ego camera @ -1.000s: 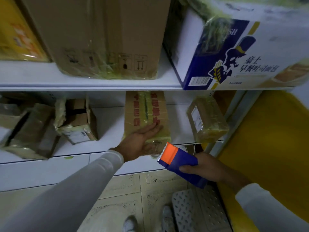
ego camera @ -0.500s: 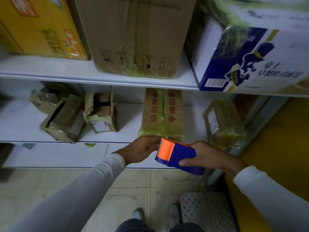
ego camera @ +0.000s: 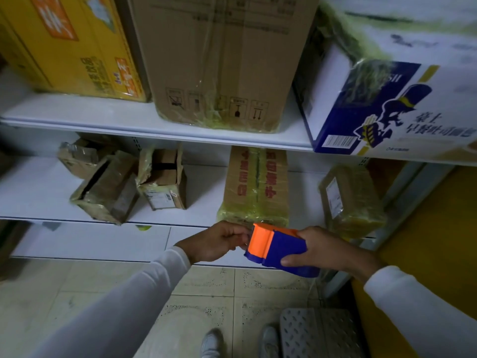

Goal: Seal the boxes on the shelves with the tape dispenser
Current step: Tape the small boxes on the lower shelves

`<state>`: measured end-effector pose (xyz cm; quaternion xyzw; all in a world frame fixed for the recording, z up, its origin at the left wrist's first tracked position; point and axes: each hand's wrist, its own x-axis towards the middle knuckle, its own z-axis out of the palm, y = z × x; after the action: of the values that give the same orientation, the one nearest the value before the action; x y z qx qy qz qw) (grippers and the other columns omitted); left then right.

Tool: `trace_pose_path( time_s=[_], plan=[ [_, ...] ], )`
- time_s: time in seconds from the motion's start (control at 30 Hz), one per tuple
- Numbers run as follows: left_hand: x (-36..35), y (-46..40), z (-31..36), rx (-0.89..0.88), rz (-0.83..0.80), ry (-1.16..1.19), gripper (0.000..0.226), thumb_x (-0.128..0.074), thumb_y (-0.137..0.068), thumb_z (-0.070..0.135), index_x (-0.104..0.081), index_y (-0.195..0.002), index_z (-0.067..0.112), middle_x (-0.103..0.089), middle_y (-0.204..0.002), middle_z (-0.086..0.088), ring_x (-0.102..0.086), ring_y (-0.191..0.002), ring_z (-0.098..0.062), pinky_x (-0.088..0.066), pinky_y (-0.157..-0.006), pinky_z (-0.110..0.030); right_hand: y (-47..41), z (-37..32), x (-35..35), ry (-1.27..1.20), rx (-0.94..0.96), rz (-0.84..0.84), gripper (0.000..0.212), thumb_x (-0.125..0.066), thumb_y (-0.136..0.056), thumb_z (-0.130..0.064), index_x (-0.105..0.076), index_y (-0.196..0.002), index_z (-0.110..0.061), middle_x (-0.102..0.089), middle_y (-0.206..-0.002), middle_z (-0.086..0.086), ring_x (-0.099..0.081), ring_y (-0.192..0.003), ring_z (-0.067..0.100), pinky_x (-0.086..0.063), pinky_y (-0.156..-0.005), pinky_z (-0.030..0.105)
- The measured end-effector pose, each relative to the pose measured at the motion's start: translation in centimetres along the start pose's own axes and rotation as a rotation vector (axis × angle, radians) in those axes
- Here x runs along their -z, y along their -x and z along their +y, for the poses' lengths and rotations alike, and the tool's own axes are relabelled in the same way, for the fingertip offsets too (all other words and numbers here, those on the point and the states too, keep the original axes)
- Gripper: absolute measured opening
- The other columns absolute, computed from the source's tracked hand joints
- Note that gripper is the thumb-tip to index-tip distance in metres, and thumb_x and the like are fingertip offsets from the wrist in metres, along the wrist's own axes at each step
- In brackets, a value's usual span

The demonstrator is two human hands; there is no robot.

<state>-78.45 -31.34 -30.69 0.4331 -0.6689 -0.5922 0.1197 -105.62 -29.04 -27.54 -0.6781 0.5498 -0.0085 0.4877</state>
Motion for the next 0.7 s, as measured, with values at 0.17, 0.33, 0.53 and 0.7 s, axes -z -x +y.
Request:
trace_pose_path(
  time_s=[0.17,0.33,0.53,0.7],
  plan=[
    [-0.5,0.3,-0.2,-0.01,0.051,0.094,0.026,-0.044,-0.101,0.015,-0.065,-0.111,0.004,-0.069,-0.099,-0.001,-0.063,-0.091,-0.006,-0.05,-0.085,-0.029,-0.1,0.4,-0.1,-0.007,0.021,-0.001,0.053,-0.079,-0.067,-0.063,-0.068,-0.105,-0.028,-0.076,-0.095,-0.013,-0.072,-0.085,0.002,-0.062,-0.081,0.037],
    [-1.1,0.4,-0.7,-0.083,0.066,0.118,0.021,-0.047,-0.099,0.007,-0.066,-0.099,-0.002,-0.067,-0.087,0.001,-0.061,-0.08,0.0,-0.048,-0.076,-0.018,-0.6,0.4,-0.2,0.043,0.026,-0.024,0.055,-0.077,-0.067,-0.065,-0.069,-0.104,-0.026,-0.076,-0.096,-0.01,-0.072,-0.084,0.002,-0.061,-0.081,0.038],
    [-1.1,0.2,-1.4,-0.148,0.196,0.084,0.019,-0.051,-0.096,0.004,-0.069,-0.094,-0.001,-0.068,-0.088,0.001,-0.061,-0.084,-0.003,-0.047,-0.079,-0.017,-1.4,-0.4,0.0,0.035,0.04,-0.044,0.06,-0.076,-0.066,-0.065,-0.067,-0.109,-0.025,-0.075,-0.099,-0.006,-0.072,-0.089,0.006,-0.061,-0.084,0.04],
    [-0.7,0.2,-1.9,-0.178,0.345,-0.032,0.018,-0.052,-0.096,0.007,-0.069,-0.092,0.002,-0.071,-0.089,-0.001,-0.064,-0.086,-0.01,-0.05,-0.081,-0.02,-2.3,-1.1,0.1,-0.02,0.044,-0.047,0.053,-0.08,-0.069,-0.058,-0.067,-0.11,-0.026,-0.075,-0.1,-0.008,-0.072,-0.091,0.006,-0.06,-0.086,0.04]
  ],
)
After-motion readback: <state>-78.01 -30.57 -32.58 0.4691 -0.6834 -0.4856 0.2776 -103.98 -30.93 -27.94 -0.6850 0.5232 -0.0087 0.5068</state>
